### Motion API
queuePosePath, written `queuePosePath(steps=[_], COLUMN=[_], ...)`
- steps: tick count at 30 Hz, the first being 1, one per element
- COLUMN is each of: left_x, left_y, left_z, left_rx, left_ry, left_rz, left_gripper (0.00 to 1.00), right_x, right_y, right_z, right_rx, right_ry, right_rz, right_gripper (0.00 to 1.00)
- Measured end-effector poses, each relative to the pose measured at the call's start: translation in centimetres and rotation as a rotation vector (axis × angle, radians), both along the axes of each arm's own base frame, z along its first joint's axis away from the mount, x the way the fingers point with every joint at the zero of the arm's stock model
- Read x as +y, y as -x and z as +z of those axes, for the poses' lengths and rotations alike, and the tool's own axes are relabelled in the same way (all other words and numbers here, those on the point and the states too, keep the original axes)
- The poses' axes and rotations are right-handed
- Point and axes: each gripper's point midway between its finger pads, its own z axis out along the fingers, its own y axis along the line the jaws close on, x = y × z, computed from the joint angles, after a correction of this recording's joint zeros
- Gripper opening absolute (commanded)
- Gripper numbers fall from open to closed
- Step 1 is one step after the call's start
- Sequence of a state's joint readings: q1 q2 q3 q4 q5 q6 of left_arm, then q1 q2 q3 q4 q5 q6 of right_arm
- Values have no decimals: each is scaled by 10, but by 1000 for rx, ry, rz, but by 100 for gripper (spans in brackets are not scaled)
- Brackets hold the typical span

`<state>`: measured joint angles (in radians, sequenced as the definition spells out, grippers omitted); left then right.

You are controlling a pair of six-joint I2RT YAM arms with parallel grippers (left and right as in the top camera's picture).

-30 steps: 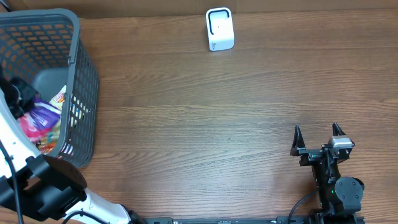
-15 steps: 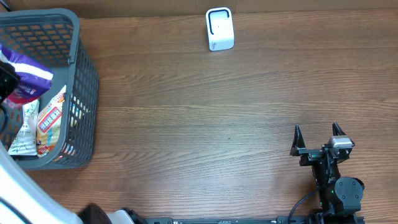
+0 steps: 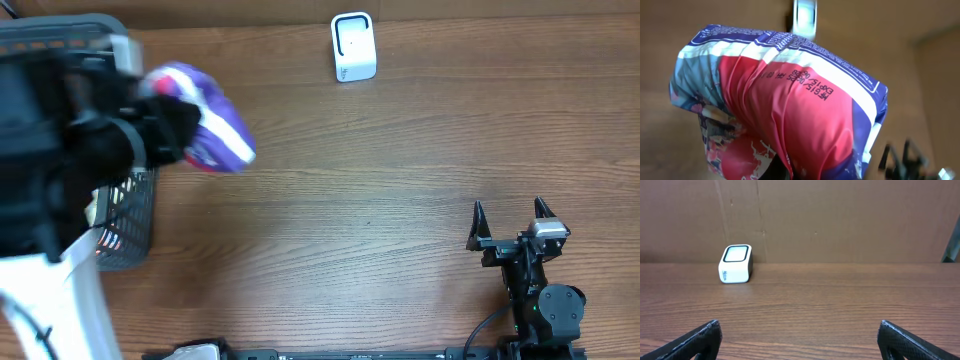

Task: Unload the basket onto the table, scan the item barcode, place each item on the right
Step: 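Lift the snack bag out and carry it toward the scanner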

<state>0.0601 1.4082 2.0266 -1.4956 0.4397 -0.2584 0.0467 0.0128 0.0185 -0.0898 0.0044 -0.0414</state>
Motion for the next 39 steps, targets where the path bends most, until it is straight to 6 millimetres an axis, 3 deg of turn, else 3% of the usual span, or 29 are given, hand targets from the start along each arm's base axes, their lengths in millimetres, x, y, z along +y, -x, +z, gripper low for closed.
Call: queuePosePath(steps=[4,10,14,17,18,19,20,21,24,27,32,39], left_x=[-33,-58,-74,-83,-85,-87,-89,-89,-91,-93,-94,-101], left_y=[-9,-23,-32,-33,-33,-32,-32,-31,-27,-24,-11,-21], left_z=[-76,-183,-233,-260,-267,-275,-281,-287,-296,-297,-280,-211], left_rx=[203,409,473,529,546,565,581,598,636,653,715,654], left_ry=[-88,-230,-284,-317,-326,-337,-342,-351,-358,-341,-330,-292], left_rz=[-69,-68,-87,-106,-110,-115,-117,-122,-125,-136,-148,-153], left_gripper=[4,4,4,5,8,18,40,54,68,98,100,100], right_x=[0,0,0,0,0,0,0,0,0,0,0,0], right_y=[0,0,0,0,0,0,0,0,0,0,0,0], right_z=[0,0,0,0,0,0,0,0,0,0,0,0], right_rx=[0,0,0,0,0,0,0,0,0,0,0,0], right_ry=[0,0,0,0,0,0,0,0,0,0,0,0], right_rz=[0,0,0,0,0,0,0,0,0,0,0,0], right_gripper=[100,100,100,100,100,100,100,100,100,100,100,100])
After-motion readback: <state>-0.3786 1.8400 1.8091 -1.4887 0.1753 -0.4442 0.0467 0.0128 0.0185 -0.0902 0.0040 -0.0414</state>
